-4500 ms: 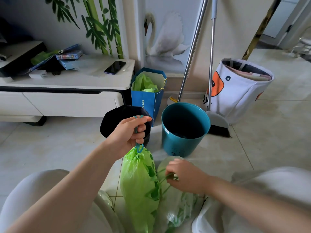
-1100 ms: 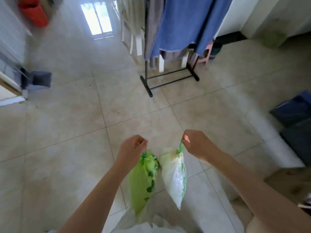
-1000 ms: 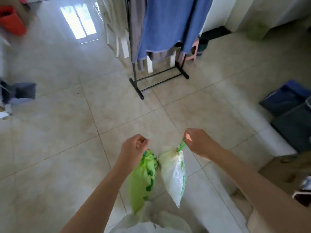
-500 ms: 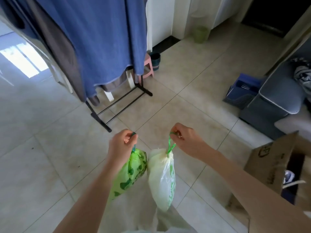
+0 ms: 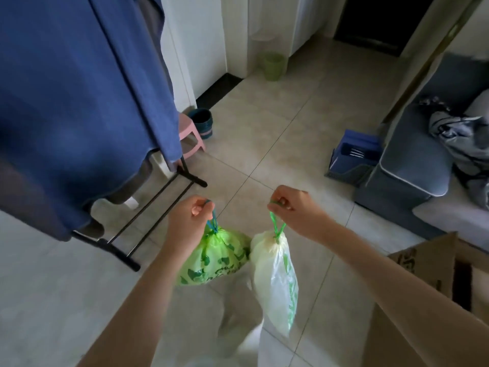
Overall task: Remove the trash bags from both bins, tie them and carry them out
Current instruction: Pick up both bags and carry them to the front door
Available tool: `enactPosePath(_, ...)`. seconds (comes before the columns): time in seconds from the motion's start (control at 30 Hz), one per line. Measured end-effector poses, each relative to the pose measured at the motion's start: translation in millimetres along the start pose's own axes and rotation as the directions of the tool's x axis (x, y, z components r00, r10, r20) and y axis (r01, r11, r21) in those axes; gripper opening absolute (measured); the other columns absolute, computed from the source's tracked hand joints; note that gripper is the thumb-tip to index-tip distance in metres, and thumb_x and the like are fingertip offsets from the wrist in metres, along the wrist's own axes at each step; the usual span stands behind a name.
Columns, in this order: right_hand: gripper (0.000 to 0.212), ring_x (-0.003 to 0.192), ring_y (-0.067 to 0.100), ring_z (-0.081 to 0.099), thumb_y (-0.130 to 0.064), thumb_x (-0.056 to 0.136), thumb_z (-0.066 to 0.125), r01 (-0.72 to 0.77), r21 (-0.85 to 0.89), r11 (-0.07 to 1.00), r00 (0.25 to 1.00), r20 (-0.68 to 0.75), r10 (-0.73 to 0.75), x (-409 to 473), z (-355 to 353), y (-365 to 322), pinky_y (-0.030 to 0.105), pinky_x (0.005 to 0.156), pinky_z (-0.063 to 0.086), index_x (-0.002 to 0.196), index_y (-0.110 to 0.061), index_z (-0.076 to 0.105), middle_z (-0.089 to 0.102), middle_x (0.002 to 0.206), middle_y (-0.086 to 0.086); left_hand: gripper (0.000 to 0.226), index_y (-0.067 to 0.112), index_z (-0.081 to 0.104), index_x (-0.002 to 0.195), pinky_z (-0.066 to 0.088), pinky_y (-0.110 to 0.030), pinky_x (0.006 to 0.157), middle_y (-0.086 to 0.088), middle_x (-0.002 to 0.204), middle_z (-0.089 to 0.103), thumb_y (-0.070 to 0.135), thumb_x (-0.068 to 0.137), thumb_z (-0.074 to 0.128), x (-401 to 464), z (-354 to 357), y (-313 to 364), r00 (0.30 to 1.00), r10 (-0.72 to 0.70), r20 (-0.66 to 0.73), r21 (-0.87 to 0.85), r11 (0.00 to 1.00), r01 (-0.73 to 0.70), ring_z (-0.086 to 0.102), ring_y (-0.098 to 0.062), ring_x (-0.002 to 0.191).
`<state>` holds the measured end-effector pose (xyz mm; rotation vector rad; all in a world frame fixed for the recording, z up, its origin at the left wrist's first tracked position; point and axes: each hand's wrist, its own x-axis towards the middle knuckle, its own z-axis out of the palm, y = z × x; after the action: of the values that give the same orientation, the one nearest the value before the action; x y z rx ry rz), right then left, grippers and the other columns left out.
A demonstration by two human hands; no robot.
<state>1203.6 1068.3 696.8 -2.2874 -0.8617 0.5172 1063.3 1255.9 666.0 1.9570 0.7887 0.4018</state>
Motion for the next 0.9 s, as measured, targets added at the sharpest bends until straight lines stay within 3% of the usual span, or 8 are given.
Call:
enactPosePath(0.13,0.009,0.073,0.019,0.050,-0.019,0.087,0.060,-0.136,-0.037,0.990,0.985,-0.117,0.131,76,-38,33,0.028,0.061,0.034,0.085,-0.010,0.061,0.057,0.076,0.001,0.022,0.019,0.059,0.067,0.042,-0.010,0.059,0.005,0.059,0.063,0.010,0.087,0.063,95,44,27,0.993,0.061,0.097,0.003,0.998,-0.062,0.059,0.003,0.055)
enactPosePath(0.33,0.013,0.075,0.020,0.051,-0.021,0.088,0.061,-0.230,-0.072,0.970,0.956,-0.204,0.212,178,-104,81,0.026,0.066,0.035,0.090,-0.009,0.062,0.058,0.080,0.001,0.017,0.018,0.062,0.071,0.045,-0.018,0.061,0.004,0.062,0.064,0.014,0.087,0.063,227,107,76,0.966,0.122,0.227,0.004,0.992,-0.126,0.058,0.000,0.055)
enactPosePath(0.43,0.014,0.076,0.024,0.056,-0.019,0.089,0.061,-0.231,-0.067,0.971,0.944,-0.255,0.208,229,-143,110,0.030,0.068,0.042,0.090,-0.006,0.061,0.060,0.080,0.005,0.015,0.019,0.063,0.072,0.043,-0.014,0.059,0.006,0.063,0.065,0.017,0.087,0.063,287,144,101,0.957,0.154,0.246,0.017,0.986,-0.163,0.059,0.001,0.057)
enactPosePath(0.5,0.014,0.075,0.025,0.057,-0.018,0.090,0.060,-0.225,-0.066,0.972,0.941,-0.275,0.199,265,-169,131,0.031,0.068,0.044,0.090,-0.004,0.061,0.063,0.080,0.009,0.013,0.014,0.067,0.074,0.047,-0.019,0.062,0.004,0.064,0.067,0.018,0.086,0.063,328,171,118,0.953,0.165,0.255,0.018,0.984,-0.176,0.061,-0.003,0.060)
enactPosePath(0.7,0.012,0.070,0.018,0.053,-0.015,0.089,0.061,-0.160,-0.079,0.984,0.949,-0.287,0.131,380,-247,194,0.022,0.059,0.036,0.090,-0.003,0.061,0.058,0.076,0.001,0.016,0.014,0.067,0.073,0.047,-0.022,0.065,0.006,0.062,0.066,0.018,0.087,0.062,450,259,167,0.949,0.195,0.246,0.053,0.975,-0.214,0.062,-0.005,0.060)
enactPosePath(0.9,0.011,0.074,0.014,0.048,-0.013,0.089,0.060,-0.107,-0.128,0.986,0.965,-0.252,0.072,494,-324,249,0.020,0.065,0.030,0.093,-0.002,0.062,0.054,0.079,-0.002,0.016,0.017,0.066,0.071,0.047,-0.024,0.064,0.007,0.062,0.066,0.020,0.086,0.062,571,332,216,0.961,0.169,0.218,0.079,0.979,-0.190,0.062,-0.005,0.061)
